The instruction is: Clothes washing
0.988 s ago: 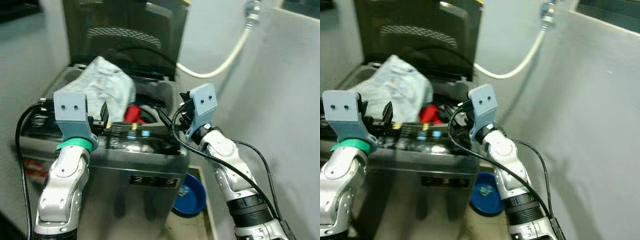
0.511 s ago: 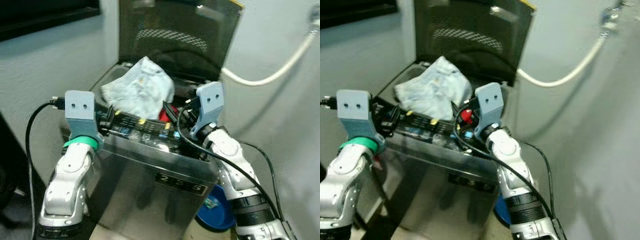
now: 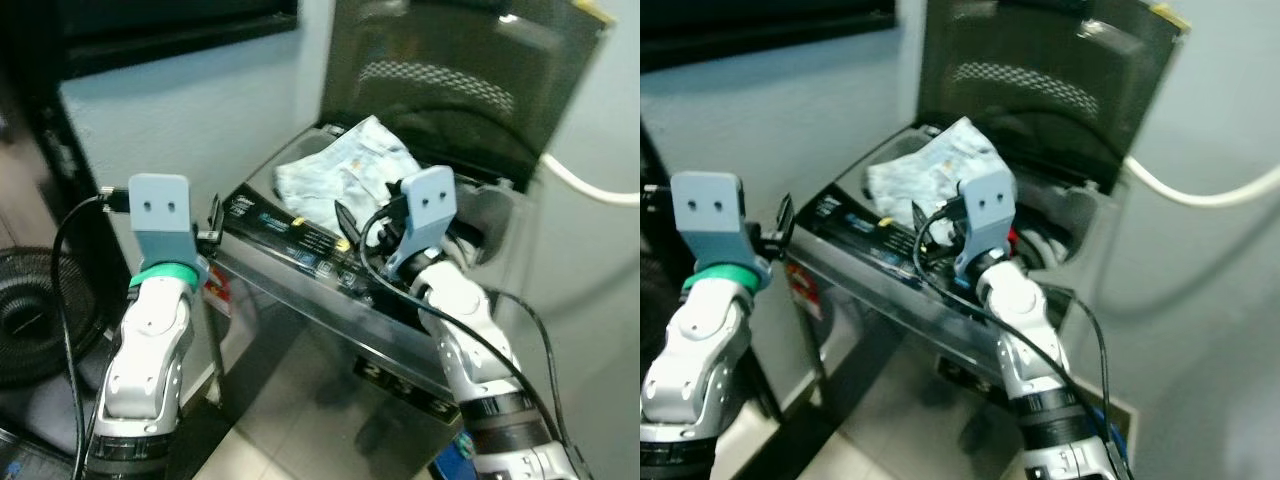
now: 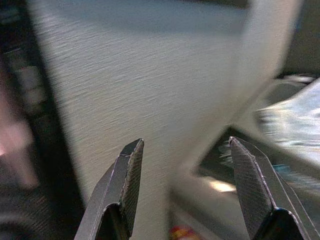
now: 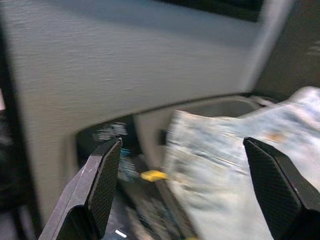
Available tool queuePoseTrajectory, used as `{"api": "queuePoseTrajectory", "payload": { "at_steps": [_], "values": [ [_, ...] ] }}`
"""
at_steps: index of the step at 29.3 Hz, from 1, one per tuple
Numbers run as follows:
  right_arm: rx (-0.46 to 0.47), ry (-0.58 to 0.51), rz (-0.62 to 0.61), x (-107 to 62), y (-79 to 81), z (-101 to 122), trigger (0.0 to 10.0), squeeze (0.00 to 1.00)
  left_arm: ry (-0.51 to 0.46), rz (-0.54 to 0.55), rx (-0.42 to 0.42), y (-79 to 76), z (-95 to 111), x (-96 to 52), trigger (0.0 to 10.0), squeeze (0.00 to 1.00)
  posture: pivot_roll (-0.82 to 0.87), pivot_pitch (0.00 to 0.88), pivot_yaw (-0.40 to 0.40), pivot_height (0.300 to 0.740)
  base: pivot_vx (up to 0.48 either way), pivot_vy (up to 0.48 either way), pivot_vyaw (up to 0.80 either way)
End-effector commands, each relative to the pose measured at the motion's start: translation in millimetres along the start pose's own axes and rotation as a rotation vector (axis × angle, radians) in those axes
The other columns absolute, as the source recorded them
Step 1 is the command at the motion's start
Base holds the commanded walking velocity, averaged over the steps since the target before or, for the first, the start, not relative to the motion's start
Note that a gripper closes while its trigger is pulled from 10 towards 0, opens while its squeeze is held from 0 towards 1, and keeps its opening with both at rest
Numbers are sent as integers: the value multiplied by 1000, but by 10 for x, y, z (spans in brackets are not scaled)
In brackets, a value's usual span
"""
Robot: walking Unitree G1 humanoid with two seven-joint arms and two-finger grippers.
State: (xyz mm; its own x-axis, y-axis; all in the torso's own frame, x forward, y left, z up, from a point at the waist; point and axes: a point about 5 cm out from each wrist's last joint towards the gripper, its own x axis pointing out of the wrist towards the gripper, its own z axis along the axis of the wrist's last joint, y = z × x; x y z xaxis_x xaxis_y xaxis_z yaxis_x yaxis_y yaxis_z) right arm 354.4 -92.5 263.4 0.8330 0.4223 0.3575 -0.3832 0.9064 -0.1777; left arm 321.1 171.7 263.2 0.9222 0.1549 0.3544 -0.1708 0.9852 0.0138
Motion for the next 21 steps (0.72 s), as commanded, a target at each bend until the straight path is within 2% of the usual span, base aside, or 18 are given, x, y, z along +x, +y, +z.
{"api": "queuePoseTrajectory", "payload": {
  "at_steps": [1,2,3,5,7,9,13,15,19,21],
  "values": [
    [1,20,11,-11,24,-83,10000,0,56,-25,21,1,-101,-91,10000,0,65,10,-44,740,0,0,800],
    [1,20,11,-11,24,-83,10000,0,56,-25,21,1,-101,-91,10000,0,65,10,-44,740,0,0,800],
    [-1,26,11,-10,40,-97,10000,0,109,-40,3,10,-158,-124,10000,0,43,16,-28,740,0,0,800],
    [-1,26,11,-10,40,-97,10000,0,109,-40,3,10,-158,-124,10000,0,43,16,-28,740,0,0,800],
    [0,36,-12,-29,26,-112,10000,0,172,-99,-57,-5,-266,-161,10000,0,38,27,-13,740,0,0,800],
    [3,44,-26,-55,4,-135,10000,0,177,-124,-64,-24,-292,-166,10000,0,40,29,-9,740,0,0,800],
    [9,64,-52,-129,-23,-210,10000,0,170,-157,-17,-45,-314,-155,10000,0,56,32,27,740,0,0,800],
    [23,75,-75,-178,2,-268,10000,0,207,-166,-12,-24,-369,-142,10000,0,58,34,63,740,0,0,800],
    [29,76,-86,-191,16,-283,10000,0,215,-165,-15,-11,-382,-131,10000,0,59,35,69,740,0,0,800],
    [39,78,-101,-219,22,-312,10000,0,232,-155,10,6,-410,-112,10000,0,76,35,83,740,0,0,800]
  ]
}}
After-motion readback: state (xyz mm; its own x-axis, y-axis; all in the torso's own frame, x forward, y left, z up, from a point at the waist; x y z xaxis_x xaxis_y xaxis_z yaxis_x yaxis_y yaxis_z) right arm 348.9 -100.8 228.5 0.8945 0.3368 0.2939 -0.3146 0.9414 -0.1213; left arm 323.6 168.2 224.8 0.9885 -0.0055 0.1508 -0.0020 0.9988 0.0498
